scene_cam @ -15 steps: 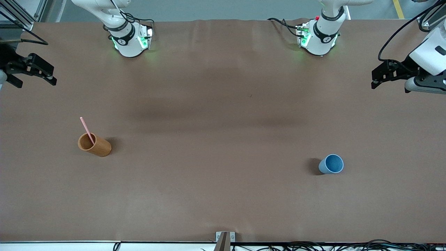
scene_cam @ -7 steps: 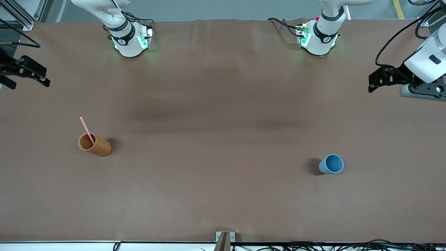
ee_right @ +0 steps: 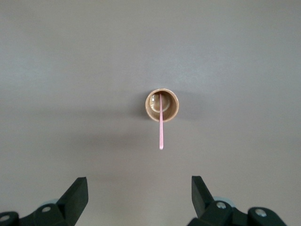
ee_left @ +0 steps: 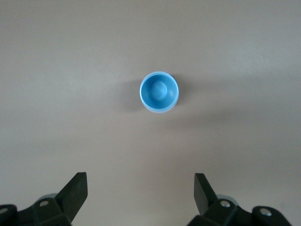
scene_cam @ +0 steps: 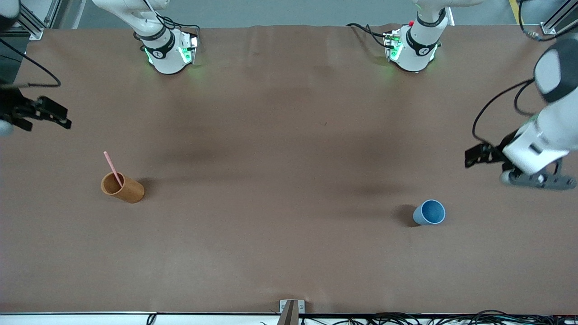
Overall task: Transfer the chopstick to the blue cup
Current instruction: 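Grasp the pink chopstick with the right gripper while the left gripper grasps the blue cup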
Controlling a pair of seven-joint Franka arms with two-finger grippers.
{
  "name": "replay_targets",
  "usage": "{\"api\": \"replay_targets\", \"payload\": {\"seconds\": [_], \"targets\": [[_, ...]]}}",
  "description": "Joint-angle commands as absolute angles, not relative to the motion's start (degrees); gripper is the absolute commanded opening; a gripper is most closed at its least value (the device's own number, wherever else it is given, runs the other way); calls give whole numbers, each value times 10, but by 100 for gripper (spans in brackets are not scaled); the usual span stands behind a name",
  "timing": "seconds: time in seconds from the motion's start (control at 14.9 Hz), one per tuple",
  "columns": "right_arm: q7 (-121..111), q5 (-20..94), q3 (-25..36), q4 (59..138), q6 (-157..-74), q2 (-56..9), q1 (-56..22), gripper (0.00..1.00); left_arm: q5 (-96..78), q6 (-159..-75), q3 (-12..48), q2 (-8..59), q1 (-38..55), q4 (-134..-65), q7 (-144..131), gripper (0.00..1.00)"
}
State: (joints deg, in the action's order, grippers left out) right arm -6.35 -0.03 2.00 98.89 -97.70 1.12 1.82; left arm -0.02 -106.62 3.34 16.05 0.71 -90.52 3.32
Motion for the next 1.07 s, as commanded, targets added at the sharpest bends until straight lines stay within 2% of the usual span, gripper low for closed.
{"api": "replay_targets", "payload": {"seconds": [0.0, 0.2, 0.4, 0.54, 0.8, 0.87, 0.94, 1.01], "targets": [[-77, -1, 18, 1142, -1089, 57, 39, 95, -11, -1117, 33, 234, 6, -891, 25, 100], [-88, 3, 19, 1242, -1198, 64, 44, 92, -11, -1181, 33, 283, 9, -909, -2, 100], [-89, 6, 20, 1316, -1290, 62, 55, 84, -10, -1293, 33, 286, 7, -989, -11, 100], [-88, 12, 21, 1335, -1305, 62, 57, 77, -4, -1310, 33, 304, 7, -988, -11, 100], [-88, 18, 20, 1353, -1342, 56, 69, 54, -4, -1335, 33, 331, 12, -973, -22, 99], [-88, 25, 21, 1353, -1342, 56, 69, 48, -3, -1344, 33, 335, 12, -974, -27, 95], [-88, 39, 21, 1354, -1343, 56, 69, 41, -3, -1346, 33, 340, 12, -974, -31, 83], [-89, 50, 21, 1356, -1345, 55, 69, 37, -3, -1346, 33, 340, 11, -976, -31, 58]]}}
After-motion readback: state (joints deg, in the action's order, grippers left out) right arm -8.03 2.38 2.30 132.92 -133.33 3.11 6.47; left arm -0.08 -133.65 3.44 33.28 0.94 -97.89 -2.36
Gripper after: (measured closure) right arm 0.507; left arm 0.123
